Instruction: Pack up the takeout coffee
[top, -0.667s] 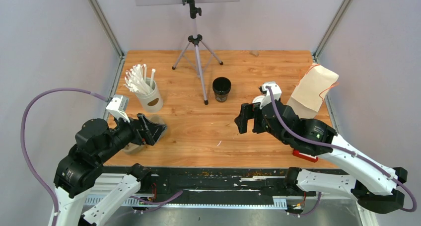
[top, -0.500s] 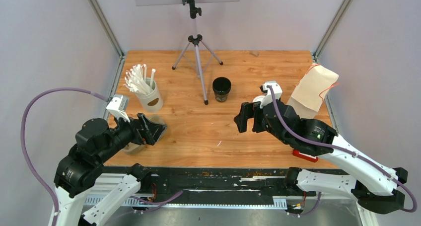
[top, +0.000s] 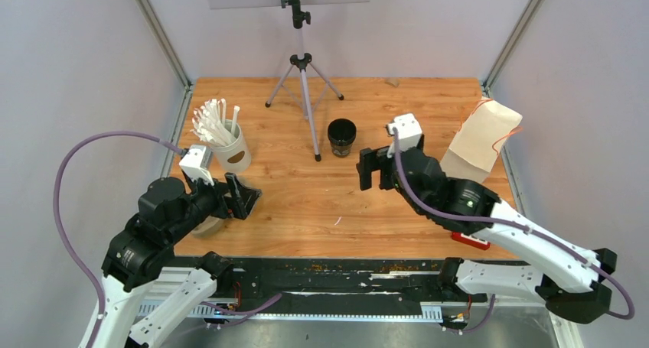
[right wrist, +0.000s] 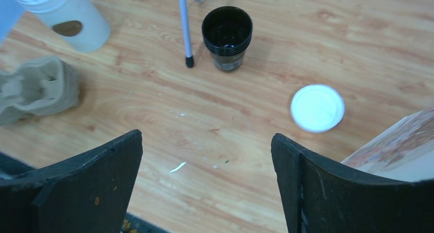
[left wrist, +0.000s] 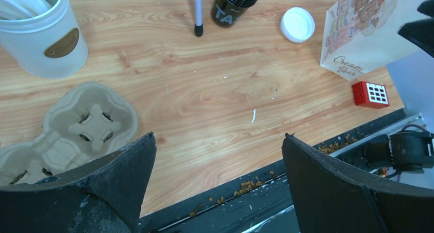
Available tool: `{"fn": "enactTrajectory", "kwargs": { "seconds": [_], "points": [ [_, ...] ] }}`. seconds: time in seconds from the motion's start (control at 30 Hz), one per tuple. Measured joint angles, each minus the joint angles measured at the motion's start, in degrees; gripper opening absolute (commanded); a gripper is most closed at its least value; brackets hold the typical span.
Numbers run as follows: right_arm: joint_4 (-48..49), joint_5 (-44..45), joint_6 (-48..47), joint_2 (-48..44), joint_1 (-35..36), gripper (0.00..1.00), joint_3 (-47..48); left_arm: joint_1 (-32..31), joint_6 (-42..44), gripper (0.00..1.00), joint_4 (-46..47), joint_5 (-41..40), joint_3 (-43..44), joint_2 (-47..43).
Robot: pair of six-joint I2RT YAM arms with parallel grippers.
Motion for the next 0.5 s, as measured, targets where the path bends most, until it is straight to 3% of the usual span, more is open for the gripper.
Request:
{"fn": "enactTrajectory", "kwargs": {
  "seconds": [0.1, 0.3, 0.5],
  "points": [
    [2.7, 2.0, -5.1, 5.5, -1.4, 0.87, 1.2, 0.0, 0.7, 1.0, 1.2, 0.0, -1.6, -0.1],
    [7.2, -4.7, -11.0, 21.8, -11.4, 0.55, 5.8, 0.0, 3.7, 1.0, 3.1, -0.5, -8.8, -3.0],
    [9.3, -9.6, -11.9, 34.1, -19.1, 0.42, 11.0, 0.0, 4.7, 1.0, 4.7, -1.3, -15.3, -8.5]
  ]
}}
